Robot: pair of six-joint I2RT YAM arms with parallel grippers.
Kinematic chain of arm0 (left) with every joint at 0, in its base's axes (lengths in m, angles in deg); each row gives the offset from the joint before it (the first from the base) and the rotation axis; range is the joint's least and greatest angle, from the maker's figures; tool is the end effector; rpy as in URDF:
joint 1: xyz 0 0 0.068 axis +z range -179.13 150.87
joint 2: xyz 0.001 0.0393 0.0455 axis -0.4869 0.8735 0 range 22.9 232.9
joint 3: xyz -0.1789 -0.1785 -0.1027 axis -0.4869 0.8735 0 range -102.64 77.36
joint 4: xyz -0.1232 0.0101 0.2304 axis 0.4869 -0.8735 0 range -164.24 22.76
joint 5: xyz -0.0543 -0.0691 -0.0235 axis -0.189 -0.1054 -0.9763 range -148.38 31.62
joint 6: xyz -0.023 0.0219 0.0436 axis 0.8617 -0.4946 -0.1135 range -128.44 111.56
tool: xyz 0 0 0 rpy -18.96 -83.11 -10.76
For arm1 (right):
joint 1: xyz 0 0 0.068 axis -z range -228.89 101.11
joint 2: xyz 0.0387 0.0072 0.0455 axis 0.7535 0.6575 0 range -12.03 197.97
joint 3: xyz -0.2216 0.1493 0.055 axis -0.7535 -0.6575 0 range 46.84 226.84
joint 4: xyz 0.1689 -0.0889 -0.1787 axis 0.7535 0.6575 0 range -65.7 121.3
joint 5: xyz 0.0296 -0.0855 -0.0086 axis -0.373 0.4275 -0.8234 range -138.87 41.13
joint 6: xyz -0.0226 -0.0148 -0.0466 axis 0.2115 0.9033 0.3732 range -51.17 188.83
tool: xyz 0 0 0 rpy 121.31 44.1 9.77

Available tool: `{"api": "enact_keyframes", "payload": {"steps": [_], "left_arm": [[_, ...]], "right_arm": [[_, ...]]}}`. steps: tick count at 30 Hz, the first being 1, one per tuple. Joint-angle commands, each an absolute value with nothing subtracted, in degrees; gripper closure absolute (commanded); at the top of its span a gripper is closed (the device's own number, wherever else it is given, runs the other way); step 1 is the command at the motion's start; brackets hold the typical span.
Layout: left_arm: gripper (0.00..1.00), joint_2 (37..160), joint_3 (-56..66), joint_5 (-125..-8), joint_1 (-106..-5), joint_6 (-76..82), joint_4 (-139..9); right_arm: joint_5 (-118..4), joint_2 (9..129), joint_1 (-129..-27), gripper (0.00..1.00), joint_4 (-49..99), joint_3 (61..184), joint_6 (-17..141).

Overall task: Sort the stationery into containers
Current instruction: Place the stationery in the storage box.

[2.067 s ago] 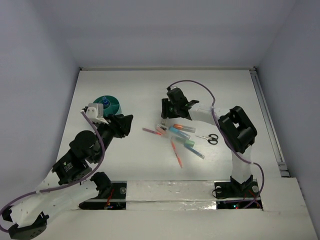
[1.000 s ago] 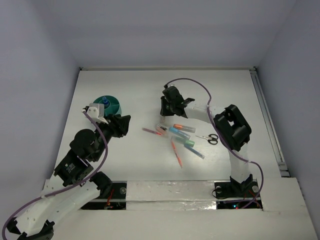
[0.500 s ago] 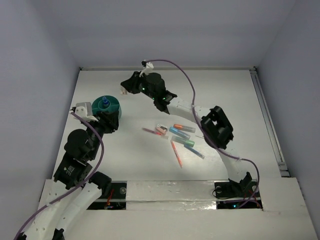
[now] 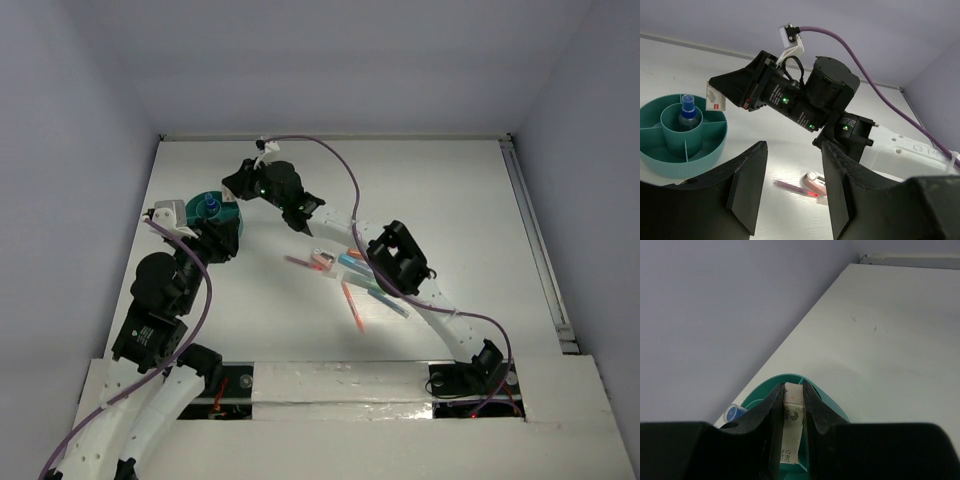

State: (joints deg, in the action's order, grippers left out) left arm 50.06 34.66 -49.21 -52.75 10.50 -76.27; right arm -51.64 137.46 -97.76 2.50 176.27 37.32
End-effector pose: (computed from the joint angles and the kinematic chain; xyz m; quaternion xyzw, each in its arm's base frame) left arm 0.1064 -0.0404 0.3698 -0.0325 0.6655 -0.2203 0.7124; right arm 0.3984 0.4587 0.2232 -0.1222 0.6855 0.4759 0.5373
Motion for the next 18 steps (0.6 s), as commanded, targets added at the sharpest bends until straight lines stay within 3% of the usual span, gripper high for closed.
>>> {"api": "enact_keyframes", "payload": {"steps": [1, 18], "left_arm": [[0.56, 50.1, 35.1, -50.8, -52.5, 10.5, -73.4], [0.55, 49.9, 35.2, -50.7, -52.0, 10.5, -73.7]], "right_arm": [[-49.9, 136.9, -98.2, 0.8, 0.7, 180.1, 40.5], [-50.5, 142.1, -98.7, 0.8, 2.7, 184.5, 39.8]]}}
